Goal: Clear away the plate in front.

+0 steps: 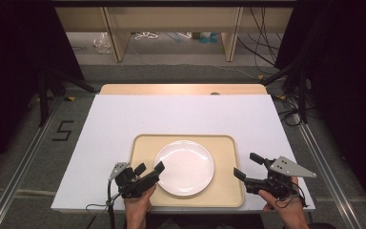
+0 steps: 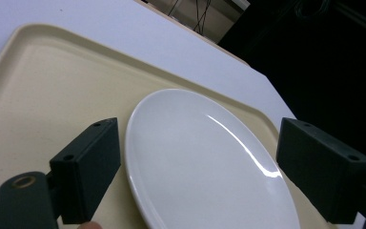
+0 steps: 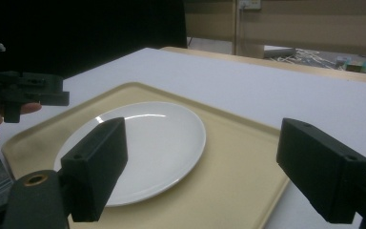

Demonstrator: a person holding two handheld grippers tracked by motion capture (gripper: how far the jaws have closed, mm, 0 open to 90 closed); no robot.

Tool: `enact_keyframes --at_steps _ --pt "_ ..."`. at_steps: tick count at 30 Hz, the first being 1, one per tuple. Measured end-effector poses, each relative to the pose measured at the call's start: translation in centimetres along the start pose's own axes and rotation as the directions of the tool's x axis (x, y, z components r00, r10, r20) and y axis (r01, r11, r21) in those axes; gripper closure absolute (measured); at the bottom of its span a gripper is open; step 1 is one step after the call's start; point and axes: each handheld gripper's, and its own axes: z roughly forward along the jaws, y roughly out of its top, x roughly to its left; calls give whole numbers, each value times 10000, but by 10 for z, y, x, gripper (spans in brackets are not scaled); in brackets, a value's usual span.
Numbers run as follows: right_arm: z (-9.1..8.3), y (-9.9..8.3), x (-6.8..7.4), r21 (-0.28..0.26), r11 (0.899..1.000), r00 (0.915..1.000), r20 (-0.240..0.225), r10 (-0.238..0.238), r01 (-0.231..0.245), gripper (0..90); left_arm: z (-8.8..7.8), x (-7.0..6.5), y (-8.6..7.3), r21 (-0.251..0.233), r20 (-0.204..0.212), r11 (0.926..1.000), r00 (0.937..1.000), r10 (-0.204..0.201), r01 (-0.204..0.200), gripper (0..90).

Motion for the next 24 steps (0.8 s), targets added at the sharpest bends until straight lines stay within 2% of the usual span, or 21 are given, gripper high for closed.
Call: enact_keyframes --at_steps 2,4,5,9,10,11,13,14,15,16,19,22,23,24 --pt "0 0 0 -10 10000 10000 -15 -1 1 184 -2 1 1 37 41 10000 9999 91 -91 150" --pt "0 0 0 40 10000 10000 -5 13 -13 183 -6 2 2 19 117 9990 9989 450 -451 150" --pt "0 0 0 36 10000 10000 -5 -3 3 183 -11 2 3 111 -7 9966 9966 820 -820 151" --pt "0 0 1 106 9999 10000 49 -20 19 183 -13 -2 4 12 3 9937 9937 1122 -1122 151" --pt "0 -1 1 -5 10000 10000 17 73 -73 182 -14 -4 3 77 258 9920 9917 1256 -1259 151" --pt "0 -1 1 -5 10000 10000 17 73 -73 182 -14 -4 3 77 258 9920 9917 1256 -1259 151" --pt "-1 0 1 95 9999 9999 100 76 -77 182 -14 -6 3 91 307 9884 9880 1516 -1519 151" --pt "-3 0 2 176 9998 9998 169 122 -125 182 -16 -7 3 185 184 9823 9824 1860 -1864 151" --pt "-3 0 2 176 9998 9998 169 122 -125 182 -16 -7 3 185 184 9823 9824 1860 -1864 151" --pt "-3 -1 2 105 9999 9999 84 119 -120 182 -15 -10 2 -109 94 9836 9836 1802 -1801 151" --pt "-4 0 3 214 9996 9998 56 191 -193 180 -16 -10 2 -139 201 9837 9836 1793 -1791 151" --pt "-3 -1 3 190 9998 9999 104 103 -105 176 -21 -11 1 -347 246 9724 9725 2315 -2306 152" --pt "-3 -1 3 190 9998 9999 104 103 -105 176 -21 -11 1 -347 246 9724 9725 2315 -2306 152" --pt "-3 -1 4 239 9996 9998 49 170 -171 171 -23 -11 0 -398 214 9651 9654 2598 -2588 152"
